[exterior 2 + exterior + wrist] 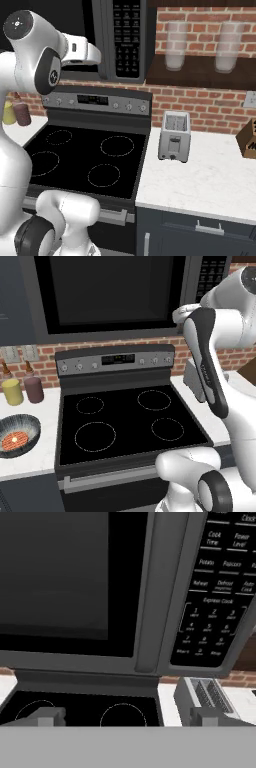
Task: Open the microwave, place the bowl with waffle inside the microwave, then close the microwave door and turn it on.
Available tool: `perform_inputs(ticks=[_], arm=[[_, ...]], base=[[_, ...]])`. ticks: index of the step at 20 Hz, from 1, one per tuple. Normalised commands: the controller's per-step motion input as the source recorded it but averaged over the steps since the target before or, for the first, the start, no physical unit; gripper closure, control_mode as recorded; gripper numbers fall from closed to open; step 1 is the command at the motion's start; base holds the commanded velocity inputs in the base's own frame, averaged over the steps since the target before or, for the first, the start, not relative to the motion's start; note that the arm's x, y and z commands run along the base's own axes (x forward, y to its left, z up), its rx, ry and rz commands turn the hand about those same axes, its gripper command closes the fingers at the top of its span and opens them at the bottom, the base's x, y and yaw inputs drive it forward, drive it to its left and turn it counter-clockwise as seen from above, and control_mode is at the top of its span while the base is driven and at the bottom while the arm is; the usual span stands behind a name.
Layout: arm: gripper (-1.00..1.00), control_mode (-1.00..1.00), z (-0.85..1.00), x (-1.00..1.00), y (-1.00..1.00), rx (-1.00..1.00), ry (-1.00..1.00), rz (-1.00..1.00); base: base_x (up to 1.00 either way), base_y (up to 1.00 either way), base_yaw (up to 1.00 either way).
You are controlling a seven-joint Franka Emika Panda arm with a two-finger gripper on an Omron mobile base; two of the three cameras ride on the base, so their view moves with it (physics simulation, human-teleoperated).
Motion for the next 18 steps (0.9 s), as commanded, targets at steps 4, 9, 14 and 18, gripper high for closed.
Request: perform_inputs(ticks=[4,9,14,18], arm=[[-1.0,-1.0,-0.09,0.24,-0.08,0.0,-0.23,0.0],[-1.0,-1.0,-0.19,0.4,-0.21,0.0,-0.04,0.0],[-1.0,-1.0,-0.21,0.38,-0.31,0.01,0.0,0.0],[-1.0,-1.0,-0.06,0.46,-0.24,0.02,0.0,0.0]], base=[[0.0,0.0,0.0],[0.0,0.0,0.0],[0.0,0.0,0.0],[0.0,0.0,0.0]])
